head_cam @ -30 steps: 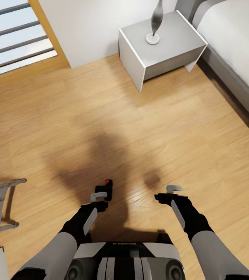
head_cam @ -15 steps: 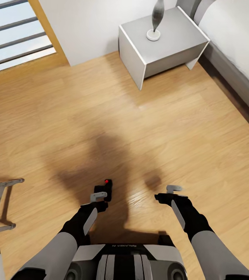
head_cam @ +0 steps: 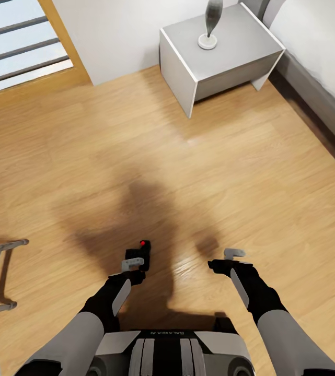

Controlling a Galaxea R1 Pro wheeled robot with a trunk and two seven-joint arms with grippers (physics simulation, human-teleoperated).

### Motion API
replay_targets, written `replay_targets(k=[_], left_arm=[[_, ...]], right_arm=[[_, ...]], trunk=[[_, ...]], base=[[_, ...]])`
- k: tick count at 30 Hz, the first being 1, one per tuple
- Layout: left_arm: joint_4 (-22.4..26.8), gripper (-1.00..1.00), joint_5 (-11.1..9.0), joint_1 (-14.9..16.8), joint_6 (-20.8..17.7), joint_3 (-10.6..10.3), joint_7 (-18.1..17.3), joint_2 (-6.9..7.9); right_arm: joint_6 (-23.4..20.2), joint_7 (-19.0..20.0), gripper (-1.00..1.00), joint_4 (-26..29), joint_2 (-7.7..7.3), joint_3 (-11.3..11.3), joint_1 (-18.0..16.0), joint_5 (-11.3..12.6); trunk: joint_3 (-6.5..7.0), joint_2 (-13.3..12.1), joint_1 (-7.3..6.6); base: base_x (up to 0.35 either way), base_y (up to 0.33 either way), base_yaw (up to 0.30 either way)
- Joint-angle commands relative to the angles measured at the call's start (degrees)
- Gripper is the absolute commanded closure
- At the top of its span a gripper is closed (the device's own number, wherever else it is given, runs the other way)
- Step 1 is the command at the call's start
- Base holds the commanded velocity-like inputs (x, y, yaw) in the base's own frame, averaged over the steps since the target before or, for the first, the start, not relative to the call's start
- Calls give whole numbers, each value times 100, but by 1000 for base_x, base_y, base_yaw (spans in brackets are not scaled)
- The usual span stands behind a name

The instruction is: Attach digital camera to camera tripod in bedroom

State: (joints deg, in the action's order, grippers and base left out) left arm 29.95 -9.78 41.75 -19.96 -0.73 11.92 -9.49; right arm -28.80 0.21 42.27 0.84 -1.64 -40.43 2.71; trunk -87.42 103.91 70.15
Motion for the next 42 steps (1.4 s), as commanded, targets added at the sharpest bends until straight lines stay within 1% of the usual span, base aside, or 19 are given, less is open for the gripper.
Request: replay_targets(k=[1, 42], left_arm=[[13, -100, -59, 0, -25, -8, 38, 0], [11, -100, -59, 0, -25, -6, 39, 8]], right_arm=[[-28, 3, -100, 9, 4, -17, 0, 27], [-22, 5, -100, 1, 4, -17, 0, 28]], trunk=[[-21, 43, 22], [-757, 1687, 923]], base=[[0, 0, 0], [0, 0, 0]])
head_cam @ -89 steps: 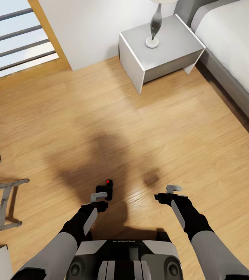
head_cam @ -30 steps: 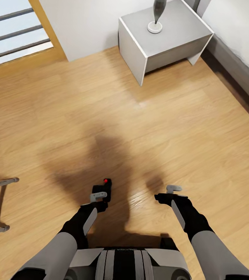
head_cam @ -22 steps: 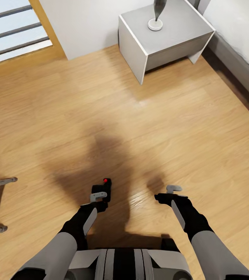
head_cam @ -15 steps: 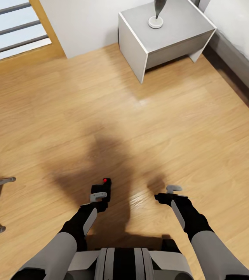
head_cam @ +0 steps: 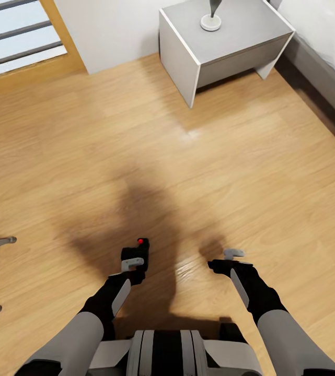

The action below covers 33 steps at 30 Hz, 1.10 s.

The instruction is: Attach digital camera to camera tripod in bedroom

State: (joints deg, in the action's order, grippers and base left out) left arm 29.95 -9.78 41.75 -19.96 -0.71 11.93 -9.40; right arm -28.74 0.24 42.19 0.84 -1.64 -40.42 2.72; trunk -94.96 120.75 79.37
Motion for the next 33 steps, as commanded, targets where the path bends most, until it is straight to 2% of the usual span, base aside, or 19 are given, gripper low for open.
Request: replay_targets(k=[1, 33], left_arm=[[11, -100, -59, 0, -25, -8, 38, 0], [11, -100, -50, 0, -35, -17, 29, -9]], right_arm=[[-29, 2, -100, 9, 4, -16, 0, 27], [-27, 3, -100, 9, 4, -13, 0, 10]], trunk=[[-21, 43, 22], [-595, 1326, 725]], base=[[0, 0, 0], [0, 0, 0]])
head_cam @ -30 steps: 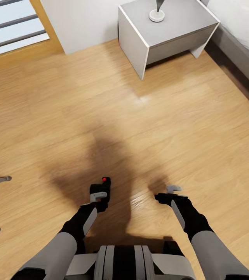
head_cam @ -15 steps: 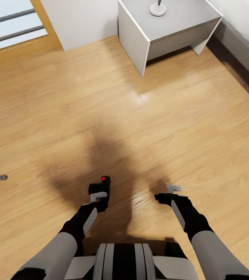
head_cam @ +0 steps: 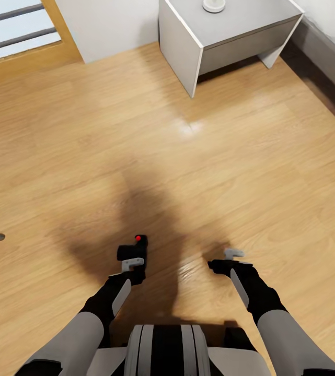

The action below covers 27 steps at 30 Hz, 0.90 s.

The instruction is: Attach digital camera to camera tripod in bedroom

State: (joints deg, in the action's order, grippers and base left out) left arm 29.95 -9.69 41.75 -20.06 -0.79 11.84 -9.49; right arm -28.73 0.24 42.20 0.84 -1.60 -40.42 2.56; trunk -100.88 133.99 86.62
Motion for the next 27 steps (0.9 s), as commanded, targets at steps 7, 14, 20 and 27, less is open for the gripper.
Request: replay_targets(k=[7, 14, 20, 27], left_arm=[[15, -100, -45, 0, -15, -10, 38, 0], [27, -100, -34, 0, 38, -17, 38, -2], [33, -100, -33, 0, 60, -18, 34, -7], [34, -100, -33, 0, 68, -18, 29, -9]], right_arm=[[-9, 12, -100, 65, 2, -21, 0, -10], [626, 12, -100, 495, 1, -41, 0, 25], [856, 11, -100, 858, 8, -34, 0, -5], [833, 11, -100, 1332, 17, -17, 32, -27]], trunk=[[-3, 2, 0], [-3, 2, 0], [-3, 2, 0], [2, 2, 0]], base=[[0, 0, 0], [0, 0, 0], [0, 0, 0], [0, 0, -6]])
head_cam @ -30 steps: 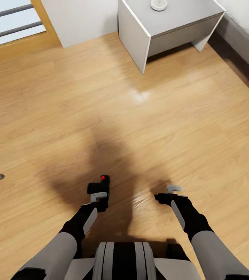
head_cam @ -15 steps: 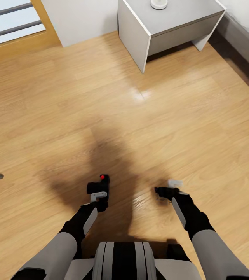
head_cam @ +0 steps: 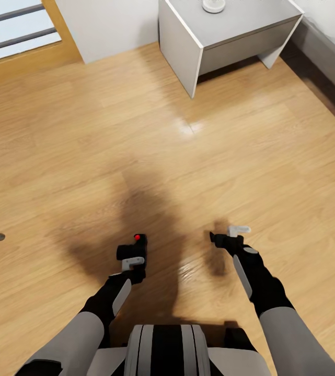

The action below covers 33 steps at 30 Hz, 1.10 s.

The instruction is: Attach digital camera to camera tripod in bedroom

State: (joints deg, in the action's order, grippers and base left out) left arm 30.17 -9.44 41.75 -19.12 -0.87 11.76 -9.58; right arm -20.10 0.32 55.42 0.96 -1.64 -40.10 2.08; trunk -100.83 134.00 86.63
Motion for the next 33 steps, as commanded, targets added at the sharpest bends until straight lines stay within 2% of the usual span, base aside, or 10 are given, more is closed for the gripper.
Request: replay_targets(k=[1, 11, 33], left_arm=[[10, -100, -58, -1, -26, -10, 37, 0], [9, -100, -58, -1, -30, -10, 37, 0], [6, -100, -51, -1, -30, -6, 53, 12]], right_arm=[[-35, 3, -100, 48, 7, -11, 20, 20], [-68, -5, -100, 195, 15, -4, 157, -35], [-65, -6, -100, 206, 10, -3, 169, -24]], trunk=[[1, 1, -1], [69, 1, -1], [230, 1, -1]], base=[[0, 0, -40], [0, 0, -73], [0, 0, -71]])
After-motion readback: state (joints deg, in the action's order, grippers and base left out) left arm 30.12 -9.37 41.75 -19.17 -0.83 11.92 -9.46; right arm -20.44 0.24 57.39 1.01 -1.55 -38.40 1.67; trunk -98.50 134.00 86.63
